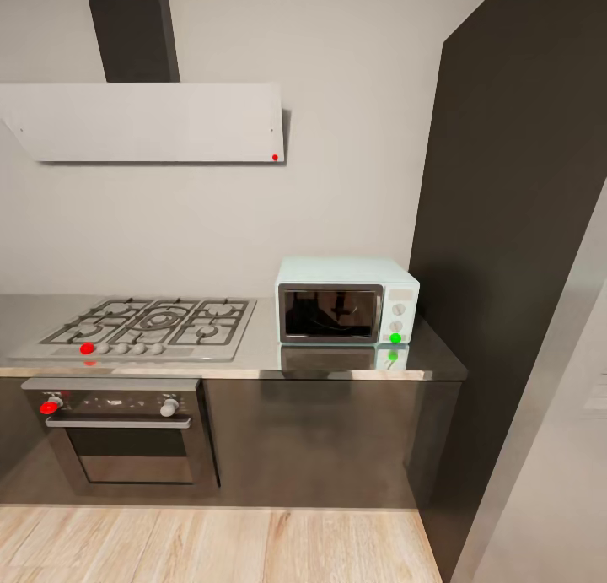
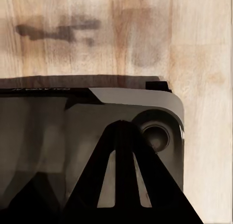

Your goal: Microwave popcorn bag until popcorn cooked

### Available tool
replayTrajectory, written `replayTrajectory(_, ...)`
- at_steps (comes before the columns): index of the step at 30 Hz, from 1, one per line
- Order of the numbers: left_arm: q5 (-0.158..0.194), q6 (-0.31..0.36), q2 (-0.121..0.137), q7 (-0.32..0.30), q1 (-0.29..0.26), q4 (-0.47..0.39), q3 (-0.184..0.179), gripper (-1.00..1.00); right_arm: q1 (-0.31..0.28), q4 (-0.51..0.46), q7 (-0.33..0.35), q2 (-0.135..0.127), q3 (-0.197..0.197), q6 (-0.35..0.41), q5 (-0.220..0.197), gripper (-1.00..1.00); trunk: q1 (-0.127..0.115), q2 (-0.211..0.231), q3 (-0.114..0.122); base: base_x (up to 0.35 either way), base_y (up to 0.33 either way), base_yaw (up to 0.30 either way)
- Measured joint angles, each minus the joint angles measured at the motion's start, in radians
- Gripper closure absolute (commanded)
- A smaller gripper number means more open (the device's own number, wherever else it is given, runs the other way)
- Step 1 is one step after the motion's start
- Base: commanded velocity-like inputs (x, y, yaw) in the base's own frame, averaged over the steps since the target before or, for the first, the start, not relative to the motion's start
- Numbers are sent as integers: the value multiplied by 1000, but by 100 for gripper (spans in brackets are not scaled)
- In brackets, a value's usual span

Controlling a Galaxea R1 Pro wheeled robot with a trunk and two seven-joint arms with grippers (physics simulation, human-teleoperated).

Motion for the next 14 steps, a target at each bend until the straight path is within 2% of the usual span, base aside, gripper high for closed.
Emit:
replayTrajectory(1,0,0,0,0,0,0,0,-100,0,0,-1,-5,2,0,0,100,0,0,0,0,0,0)
replayTrajectory(3,0,0,0,0,0,0,0,-100,0,0,-3,-40,2,-1,1,100,0,0,0,0,0,0)
replayTrajectory(4,0,0,0,0,0,0,0,-100,0,1,-3,-67,2,-2,3,100,0,0,0,0,0,0)
replayTrajectory(5,0,0,0,0,0,0,0,-100,0,1,-3,-75,2,-2,4,100,0,0,0,0,0,0)
replayTrajectory(14,0,0,1,0,0,0,1,-100,0,1,-5,-80,0,-6,5,100,0,0,0,0,0,0)
